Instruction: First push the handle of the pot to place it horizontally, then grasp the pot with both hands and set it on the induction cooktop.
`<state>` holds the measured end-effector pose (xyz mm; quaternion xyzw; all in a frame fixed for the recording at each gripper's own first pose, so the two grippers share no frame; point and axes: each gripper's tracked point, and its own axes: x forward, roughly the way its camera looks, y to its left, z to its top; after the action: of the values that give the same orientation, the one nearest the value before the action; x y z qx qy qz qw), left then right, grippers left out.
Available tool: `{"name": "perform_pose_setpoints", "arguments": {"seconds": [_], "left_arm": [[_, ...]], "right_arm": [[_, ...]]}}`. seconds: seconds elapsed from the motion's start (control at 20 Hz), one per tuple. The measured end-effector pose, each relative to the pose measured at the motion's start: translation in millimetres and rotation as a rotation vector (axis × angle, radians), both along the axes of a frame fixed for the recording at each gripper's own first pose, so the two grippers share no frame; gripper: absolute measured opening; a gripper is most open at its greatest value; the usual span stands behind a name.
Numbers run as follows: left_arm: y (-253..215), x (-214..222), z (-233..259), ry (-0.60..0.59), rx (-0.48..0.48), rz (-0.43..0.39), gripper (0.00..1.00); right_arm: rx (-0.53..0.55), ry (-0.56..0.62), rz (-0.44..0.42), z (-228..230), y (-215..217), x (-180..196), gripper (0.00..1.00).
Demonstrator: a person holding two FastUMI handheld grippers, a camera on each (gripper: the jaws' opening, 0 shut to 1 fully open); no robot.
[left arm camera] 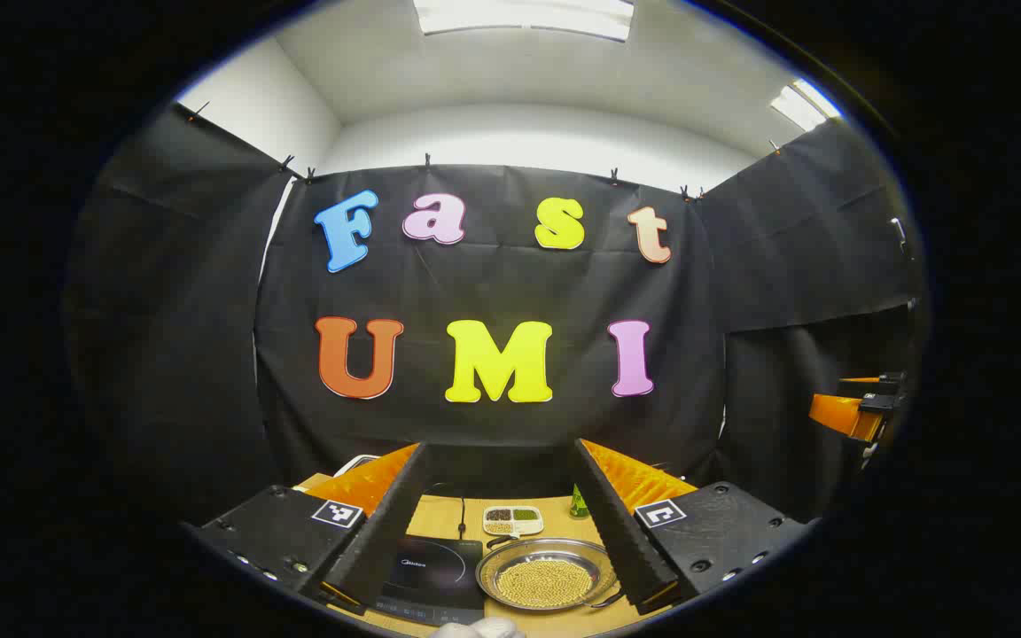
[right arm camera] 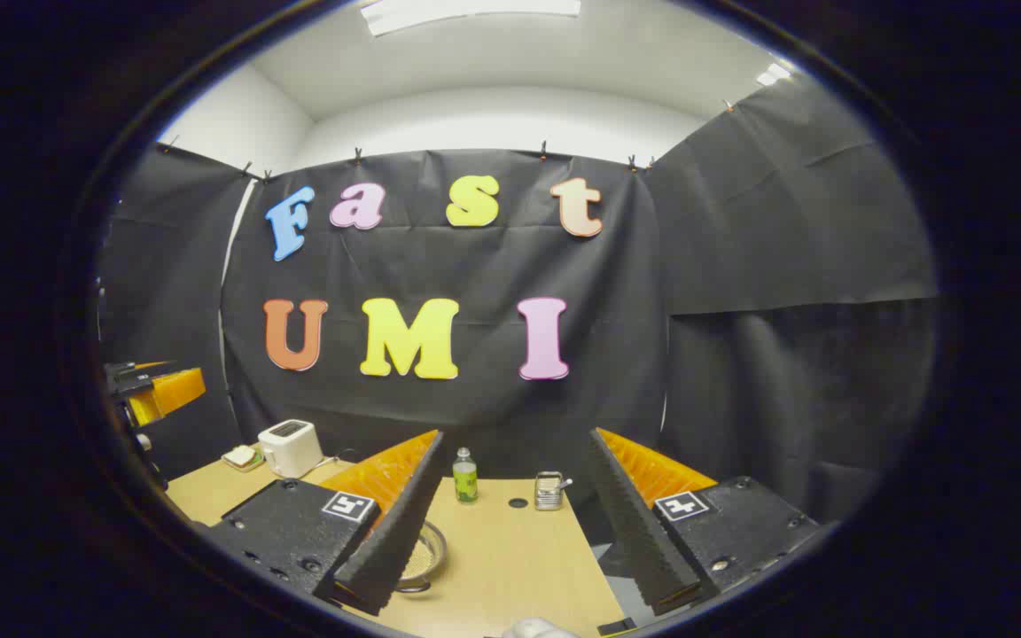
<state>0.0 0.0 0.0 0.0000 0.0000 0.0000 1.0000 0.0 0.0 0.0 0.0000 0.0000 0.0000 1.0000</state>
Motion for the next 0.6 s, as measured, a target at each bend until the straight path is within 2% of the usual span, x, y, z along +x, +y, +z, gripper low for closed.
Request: {"name": "perform_pose_setpoints", "arguments": {"seconds": [0.05, 0.35, 0.4, 0.45, 0.5, 0.6], "left_arm": [[0.0, -0.3, 2.1, -0.004, -0.002, 0.002, 0.96], [2.6, 1.7, 3.6, -0.010, -0.017, 0.010, 0.95], [1.8, 0.9, 2.8, -0.009, -0.017, 0.006, 0.95], [2.4, 2.3, 2.4, -0.007, -0.015, 0.005, 0.95], [3.9, 4.0, 0.8, -0.005, -0.013, 0.007, 0.95], [2.8, 7.1, -1.0, -0.002, -0.015, 0.003, 0.95]], "right_arm": [[0.005, 0.000, -0.002, -0.3, -1.6, 1.4, 1.00], [0.008, 0.016, 0.022, -1.3, 7.2, 8.6, 0.96], [0.003, 0.011, 0.020, -0.5, 7.4, 10.3, 1.00], [0.001, 0.007, 0.016, 1.8, 8.7, 10.7, 0.96], [0.003, 0.004, 0.013, 2.7, 9.2, 11.1, 1.00], [0.008, 0.007, 0.010, 1.8, 11.2, 11.9, 0.97]]}}
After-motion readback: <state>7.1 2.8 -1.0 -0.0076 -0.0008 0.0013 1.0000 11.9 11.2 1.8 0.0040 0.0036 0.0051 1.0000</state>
